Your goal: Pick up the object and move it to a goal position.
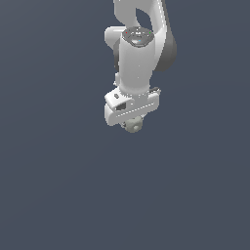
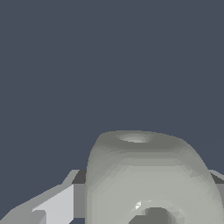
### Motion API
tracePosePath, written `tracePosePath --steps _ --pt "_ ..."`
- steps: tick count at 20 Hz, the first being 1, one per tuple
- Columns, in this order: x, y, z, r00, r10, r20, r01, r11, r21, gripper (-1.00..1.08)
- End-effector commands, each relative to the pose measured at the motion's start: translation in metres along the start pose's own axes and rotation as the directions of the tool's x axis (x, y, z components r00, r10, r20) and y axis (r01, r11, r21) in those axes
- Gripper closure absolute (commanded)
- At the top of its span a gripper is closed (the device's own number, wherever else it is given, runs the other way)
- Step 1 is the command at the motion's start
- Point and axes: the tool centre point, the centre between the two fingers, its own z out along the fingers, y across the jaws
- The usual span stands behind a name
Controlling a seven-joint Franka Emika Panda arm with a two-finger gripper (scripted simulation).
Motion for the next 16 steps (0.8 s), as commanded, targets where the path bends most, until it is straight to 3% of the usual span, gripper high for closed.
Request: tracePosePath --steps 1,9,16 --pt "-0.006 0.01 -0.029 1.0 0.0 0.0 0.0 1.0 0.001 1.08" --pt "-0.019 0.04 -0.115 1.0 0.0 0.0 0.0 1.0 0.001 1.08" --pt "-0.026 0.059 -0.165 1.0 0.0 0.001 0.0 1.0 0.0 1.08"
